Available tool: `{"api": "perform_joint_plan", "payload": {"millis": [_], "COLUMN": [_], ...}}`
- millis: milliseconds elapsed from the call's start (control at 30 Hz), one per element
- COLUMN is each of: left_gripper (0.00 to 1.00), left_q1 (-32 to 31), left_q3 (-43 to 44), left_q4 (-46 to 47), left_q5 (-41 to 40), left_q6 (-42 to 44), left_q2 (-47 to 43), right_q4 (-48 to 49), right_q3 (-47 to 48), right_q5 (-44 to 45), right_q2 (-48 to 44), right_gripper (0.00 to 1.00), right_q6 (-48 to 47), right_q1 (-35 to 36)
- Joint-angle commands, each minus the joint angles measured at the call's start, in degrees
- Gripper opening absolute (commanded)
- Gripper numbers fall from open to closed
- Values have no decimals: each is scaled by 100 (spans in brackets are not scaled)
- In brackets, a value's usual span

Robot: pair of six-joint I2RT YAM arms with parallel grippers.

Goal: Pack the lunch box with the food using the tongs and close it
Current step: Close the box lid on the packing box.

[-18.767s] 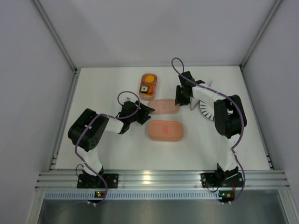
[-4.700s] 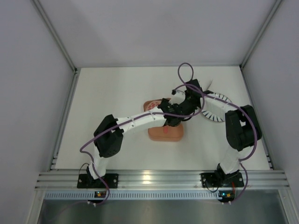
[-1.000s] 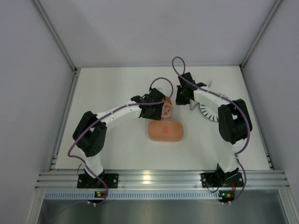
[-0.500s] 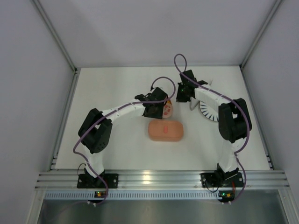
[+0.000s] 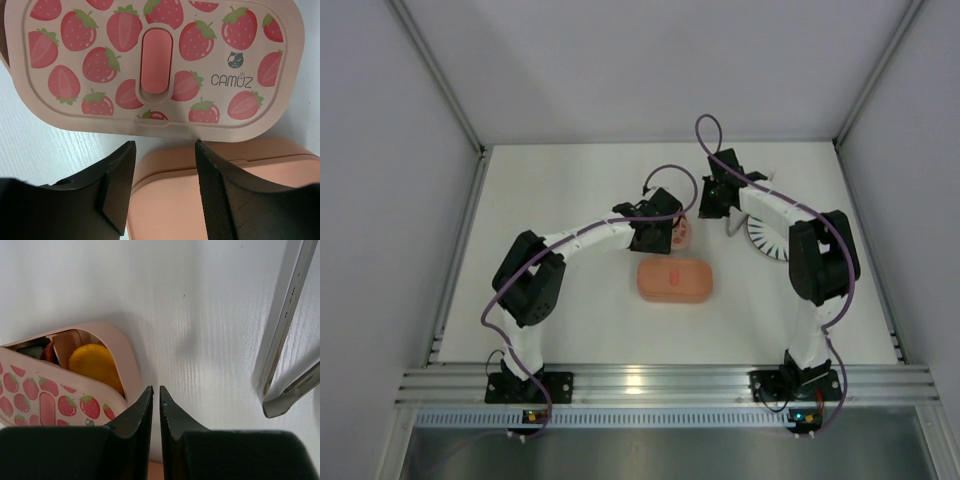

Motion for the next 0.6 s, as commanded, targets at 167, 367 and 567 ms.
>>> {"api": "perform_joint_plan", "payload": {"millis": [167,367,567], "left_gripper": [57,58,58], "left_q1": [-22,-22,-22], "left_q3": [318,397,467], "left_q4": [242,365,401], "left_q5": [-316,-369,-492], "left_q6": [-287,-436,-551], "left_q2": [86,183,209], "right_q4": [215,197,197], "right_q3": [214,215,267], "right_q5": [-140,-166,-158], "right_q2": [165,165,209], "right_gripper": [9,9,9], "right_q6": [-80,-98,-98], "right_q1": [-108,-108,-117]}}
